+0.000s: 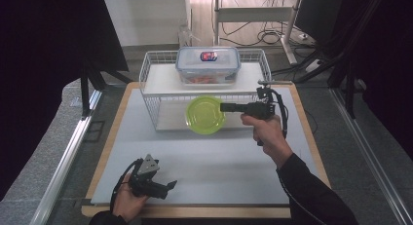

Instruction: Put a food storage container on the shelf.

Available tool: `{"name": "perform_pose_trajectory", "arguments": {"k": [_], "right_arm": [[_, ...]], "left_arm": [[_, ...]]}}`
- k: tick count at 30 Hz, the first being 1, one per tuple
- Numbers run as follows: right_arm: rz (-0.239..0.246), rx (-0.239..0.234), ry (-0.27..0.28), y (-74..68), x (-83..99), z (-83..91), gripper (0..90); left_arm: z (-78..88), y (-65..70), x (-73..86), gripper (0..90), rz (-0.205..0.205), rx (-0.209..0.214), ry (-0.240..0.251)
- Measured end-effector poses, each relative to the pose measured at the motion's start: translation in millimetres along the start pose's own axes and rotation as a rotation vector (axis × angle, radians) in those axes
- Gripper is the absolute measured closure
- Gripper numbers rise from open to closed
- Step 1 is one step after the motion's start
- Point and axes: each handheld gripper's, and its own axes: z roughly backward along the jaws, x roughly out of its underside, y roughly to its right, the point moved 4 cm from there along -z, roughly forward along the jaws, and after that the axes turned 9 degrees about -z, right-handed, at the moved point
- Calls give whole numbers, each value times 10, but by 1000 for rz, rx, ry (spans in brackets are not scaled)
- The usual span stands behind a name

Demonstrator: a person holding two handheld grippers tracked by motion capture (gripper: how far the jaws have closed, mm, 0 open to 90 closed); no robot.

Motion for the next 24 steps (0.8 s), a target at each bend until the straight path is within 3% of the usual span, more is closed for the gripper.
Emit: {"name": "perform_pose_trajectory", "arguments": {"k": [14, 24], "right_arm": [[-24, -25, 83, -198, -409, 185, 846], [1, 21, 160, -395, -829, 287, 845]], "left_arm": [[-7, 2, 3, 18, 2, 3, -5], [12, -1, -5, 17, 7, 5, 7]]}}
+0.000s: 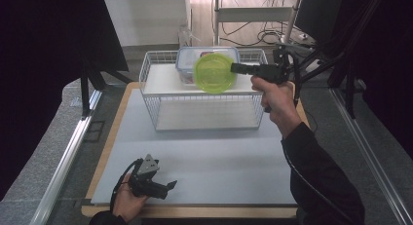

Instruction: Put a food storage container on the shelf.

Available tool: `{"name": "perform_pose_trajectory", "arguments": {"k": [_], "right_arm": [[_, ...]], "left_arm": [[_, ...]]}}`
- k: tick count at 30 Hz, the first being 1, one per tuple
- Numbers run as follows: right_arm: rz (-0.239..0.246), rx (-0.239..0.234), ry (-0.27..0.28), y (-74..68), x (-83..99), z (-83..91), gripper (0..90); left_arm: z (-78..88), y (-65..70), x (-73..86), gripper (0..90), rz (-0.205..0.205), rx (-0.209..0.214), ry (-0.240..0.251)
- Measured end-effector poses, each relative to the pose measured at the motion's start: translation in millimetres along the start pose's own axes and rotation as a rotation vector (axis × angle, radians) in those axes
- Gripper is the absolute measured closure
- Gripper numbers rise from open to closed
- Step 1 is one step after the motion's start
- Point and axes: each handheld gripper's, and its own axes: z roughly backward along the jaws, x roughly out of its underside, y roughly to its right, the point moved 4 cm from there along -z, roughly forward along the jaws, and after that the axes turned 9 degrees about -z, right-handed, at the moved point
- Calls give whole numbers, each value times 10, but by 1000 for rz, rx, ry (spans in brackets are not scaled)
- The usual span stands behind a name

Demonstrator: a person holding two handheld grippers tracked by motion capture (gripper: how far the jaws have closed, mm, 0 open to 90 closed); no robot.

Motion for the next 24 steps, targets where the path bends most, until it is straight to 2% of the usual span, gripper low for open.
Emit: {"name": "perform_pose_trajectory", "arguments": {"k": [5, 12, 18, 24], "right_arm": [[15, 44, 48, -72, -268, -9, 845], [7, 108, 92, -58, -563, -105, 845], [-7, 159, 114, 28, -728, -250, 844], [-38, 170, 117, 119, -807, -400, 843]], "left_arm": [[6, -2, -4, 17, 9, 3, 13], [1, 8, -5, 18, 1, 11, 10], [-1, 10, -3, 18, 2, 16, 9], [-3, 7, 2, 18, -1, 22, 7]]}}
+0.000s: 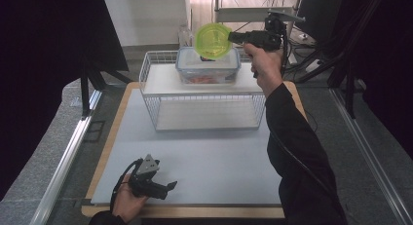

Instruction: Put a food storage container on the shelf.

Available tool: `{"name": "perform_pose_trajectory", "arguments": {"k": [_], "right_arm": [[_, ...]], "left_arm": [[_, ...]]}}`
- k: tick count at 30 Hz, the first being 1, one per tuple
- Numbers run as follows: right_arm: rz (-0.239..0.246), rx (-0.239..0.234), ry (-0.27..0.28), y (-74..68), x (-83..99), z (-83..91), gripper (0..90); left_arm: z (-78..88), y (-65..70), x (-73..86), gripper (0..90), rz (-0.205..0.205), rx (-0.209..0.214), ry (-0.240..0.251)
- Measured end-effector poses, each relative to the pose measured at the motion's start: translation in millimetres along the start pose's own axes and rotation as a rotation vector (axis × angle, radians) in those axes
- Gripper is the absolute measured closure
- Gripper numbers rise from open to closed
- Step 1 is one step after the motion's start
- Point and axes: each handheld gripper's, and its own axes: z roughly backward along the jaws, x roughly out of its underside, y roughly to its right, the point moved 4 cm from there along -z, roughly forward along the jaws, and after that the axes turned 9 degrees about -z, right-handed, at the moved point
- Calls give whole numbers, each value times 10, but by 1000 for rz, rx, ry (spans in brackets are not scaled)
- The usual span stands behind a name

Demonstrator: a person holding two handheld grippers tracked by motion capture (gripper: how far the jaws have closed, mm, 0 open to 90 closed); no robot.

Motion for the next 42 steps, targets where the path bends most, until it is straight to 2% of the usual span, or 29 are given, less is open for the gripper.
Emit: {"name": "perform_pose_trajectory", "arguments": {"k": [3, 7, 11, 15, 25, 32, 38, 42], "right_arm": [[-5, 15, -8, 13, -4, -77, 842], [-49, 19, -14, 27, -21, -131, 832], [-45, 63, -16, 39, -38, -150, 780], [-26, 81, -14, 58, -34, -179, 702], [-43, 56, -40, 50, 36, -206, 682], [-37, 44, -70, 11, 99, -230, 665], [-13, 69, -55, 13, 96, -237, 592], [12, 76, -48, 5, 86, -232, 495]], "left_arm": [[0, 1, 1, 18, 0, 1, 0], [-4, 7, 1, 18, -1, 2, -1], [-11, 9, 3, 18, -1, 6, -5], [-18, 10, 6, 18, -2, 8, -11], [-34, 15, 11, 18, 1, 14, -19], [-44, 20, 15, 18, -1, 16, -27], [-47, 22, 16, 18, -4, 19, -32], [-50, 24, 19, 18, -6, 21, -34]]}}
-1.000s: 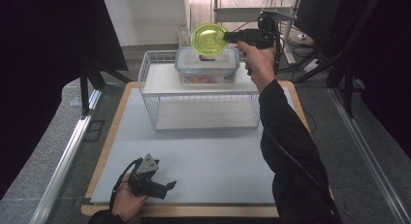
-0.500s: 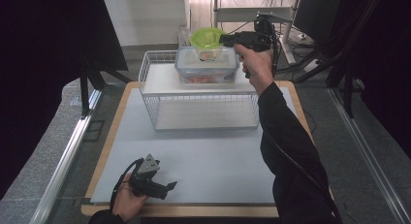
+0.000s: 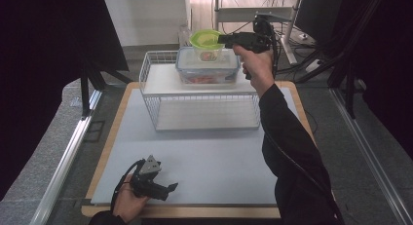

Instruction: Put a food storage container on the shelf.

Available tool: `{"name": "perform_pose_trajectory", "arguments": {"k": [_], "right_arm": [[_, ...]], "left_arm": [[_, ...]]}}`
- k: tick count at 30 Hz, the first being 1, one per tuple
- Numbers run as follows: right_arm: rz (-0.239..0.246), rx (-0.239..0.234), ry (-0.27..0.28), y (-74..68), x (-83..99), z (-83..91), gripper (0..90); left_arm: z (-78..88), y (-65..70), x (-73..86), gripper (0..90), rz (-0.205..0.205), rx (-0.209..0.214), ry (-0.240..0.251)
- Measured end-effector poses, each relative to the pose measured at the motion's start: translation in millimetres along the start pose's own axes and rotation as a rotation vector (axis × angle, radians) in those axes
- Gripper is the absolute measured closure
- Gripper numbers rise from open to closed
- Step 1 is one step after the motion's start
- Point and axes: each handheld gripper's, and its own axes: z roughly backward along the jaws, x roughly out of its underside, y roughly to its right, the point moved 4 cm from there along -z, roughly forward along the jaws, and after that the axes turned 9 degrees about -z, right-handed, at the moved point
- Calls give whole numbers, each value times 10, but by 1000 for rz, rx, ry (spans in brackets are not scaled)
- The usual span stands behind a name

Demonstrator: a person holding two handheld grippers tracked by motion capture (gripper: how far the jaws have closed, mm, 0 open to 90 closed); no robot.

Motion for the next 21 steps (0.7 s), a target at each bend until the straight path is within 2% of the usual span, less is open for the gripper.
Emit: {"name": "perform_pose_trajectory", "arguments": {"k": [3, 5, 13, 17, 21], "right_arm": [[31, 3, 29, -16, -14, 34, 442], [54, 5, 34, -34, -9, 64, 439], [166, 24, 40, -99, 70, 218, 513], [228, 47, 27, -80, 171, 282, 517], [306, 65, 15, -19, 332, 350, 473]], "left_arm": [[1, 1, -2, 18, 1, 0, 2], [0, 1, 0, 18, 0, 0, 0], [-3, 4, -3, 18, -3, -3, -1], [1, 0, -3, 18, 1, -3, 2], [2, -4, -2, 18, 1, -7, 2]]}}
